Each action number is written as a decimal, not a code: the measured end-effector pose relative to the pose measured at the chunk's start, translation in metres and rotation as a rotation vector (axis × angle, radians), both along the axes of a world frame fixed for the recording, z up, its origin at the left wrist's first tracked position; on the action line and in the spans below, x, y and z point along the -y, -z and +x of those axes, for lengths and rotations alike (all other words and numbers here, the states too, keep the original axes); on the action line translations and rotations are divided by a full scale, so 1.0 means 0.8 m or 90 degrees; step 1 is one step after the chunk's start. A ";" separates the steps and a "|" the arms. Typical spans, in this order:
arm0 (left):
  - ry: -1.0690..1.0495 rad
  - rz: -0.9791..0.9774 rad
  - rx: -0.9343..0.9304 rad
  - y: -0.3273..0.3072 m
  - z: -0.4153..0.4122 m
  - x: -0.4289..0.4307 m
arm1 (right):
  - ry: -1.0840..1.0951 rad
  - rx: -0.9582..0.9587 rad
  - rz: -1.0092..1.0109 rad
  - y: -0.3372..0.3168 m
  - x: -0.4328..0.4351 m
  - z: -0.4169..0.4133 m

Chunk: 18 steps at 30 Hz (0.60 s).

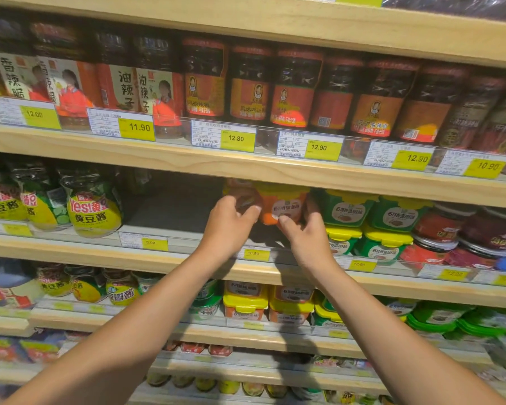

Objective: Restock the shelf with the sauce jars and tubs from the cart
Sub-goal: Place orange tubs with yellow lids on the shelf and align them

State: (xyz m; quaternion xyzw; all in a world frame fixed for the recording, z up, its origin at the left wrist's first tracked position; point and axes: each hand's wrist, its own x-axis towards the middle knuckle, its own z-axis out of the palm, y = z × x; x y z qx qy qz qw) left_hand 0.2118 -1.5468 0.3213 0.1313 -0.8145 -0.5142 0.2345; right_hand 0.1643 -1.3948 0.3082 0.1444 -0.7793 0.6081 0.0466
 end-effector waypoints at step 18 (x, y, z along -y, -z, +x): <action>0.020 0.028 -0.029 0.004 -0.012 -0.032 | 0.188 -0.063 0.147 -0.008 0.030 -0.018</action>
